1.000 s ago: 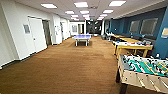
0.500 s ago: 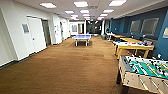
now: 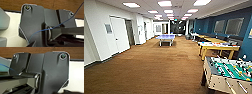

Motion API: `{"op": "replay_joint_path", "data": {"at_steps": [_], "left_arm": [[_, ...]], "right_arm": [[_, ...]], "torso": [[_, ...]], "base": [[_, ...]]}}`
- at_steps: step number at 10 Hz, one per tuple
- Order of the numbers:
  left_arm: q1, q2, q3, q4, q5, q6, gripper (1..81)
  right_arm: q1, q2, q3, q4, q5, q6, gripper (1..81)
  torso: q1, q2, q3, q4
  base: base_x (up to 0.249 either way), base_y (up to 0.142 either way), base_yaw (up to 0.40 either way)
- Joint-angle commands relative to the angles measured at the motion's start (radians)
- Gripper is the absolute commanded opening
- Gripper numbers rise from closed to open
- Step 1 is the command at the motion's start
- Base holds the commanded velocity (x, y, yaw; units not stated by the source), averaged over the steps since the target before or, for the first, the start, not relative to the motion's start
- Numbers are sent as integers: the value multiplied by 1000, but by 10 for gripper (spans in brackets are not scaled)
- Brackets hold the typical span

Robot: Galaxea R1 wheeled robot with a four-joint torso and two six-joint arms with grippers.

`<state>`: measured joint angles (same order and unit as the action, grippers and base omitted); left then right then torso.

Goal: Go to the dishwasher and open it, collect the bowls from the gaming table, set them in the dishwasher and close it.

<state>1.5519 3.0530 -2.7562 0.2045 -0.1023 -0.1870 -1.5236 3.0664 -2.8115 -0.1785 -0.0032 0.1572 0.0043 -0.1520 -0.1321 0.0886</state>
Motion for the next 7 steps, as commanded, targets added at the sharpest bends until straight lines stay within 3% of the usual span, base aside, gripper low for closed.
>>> {"op": "replay_joint_path", "data": {"at_steps": [1, 7], "left_arm": [[-43, 0, 3, -4, 49, 1, 811], [-43, 3, 3, -4, 49, 1, 811]], "right_arm": [[53, 2, -2, -6, -54, -5, 811], [49, 2, -3, -6, -54, -5, 811]], "torso": [[0, 0, 0, 0], [-3, -1, 0, 0]], "base": [[133, 0, 0], [133, 0, 0]]}}
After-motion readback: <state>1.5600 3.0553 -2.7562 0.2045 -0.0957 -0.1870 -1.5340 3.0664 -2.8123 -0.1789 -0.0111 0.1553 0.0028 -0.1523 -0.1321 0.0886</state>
